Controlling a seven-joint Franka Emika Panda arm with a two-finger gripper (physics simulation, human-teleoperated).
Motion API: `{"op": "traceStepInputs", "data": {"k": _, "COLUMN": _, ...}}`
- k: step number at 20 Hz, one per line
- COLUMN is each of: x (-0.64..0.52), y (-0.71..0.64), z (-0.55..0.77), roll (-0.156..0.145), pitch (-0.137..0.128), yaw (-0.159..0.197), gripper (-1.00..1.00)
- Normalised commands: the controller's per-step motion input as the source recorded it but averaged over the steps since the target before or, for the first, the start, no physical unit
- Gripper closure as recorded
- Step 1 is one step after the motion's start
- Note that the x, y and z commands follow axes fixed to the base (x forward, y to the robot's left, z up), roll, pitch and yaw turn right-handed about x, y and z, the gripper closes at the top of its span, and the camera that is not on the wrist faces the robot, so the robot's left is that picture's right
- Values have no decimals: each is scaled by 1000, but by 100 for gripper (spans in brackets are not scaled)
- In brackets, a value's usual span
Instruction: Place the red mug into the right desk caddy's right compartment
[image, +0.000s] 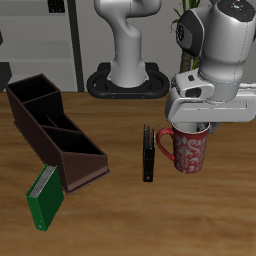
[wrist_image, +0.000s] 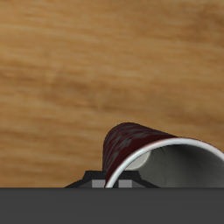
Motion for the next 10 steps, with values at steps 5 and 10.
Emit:
{"op": "traceStepInputs", "data": {"k": 5, "x": -336, "y": -66, "z": 721, "roll": 8, "pitch": -94, "yaw": -7, "gripper": 100}}
{"op": "traceStepInputs", "data": {"k": 10, "x": -387, "y": -234, "z": 664, "roll": 23, "pitch": -62, "yaw": -10, "gripper": 100}}
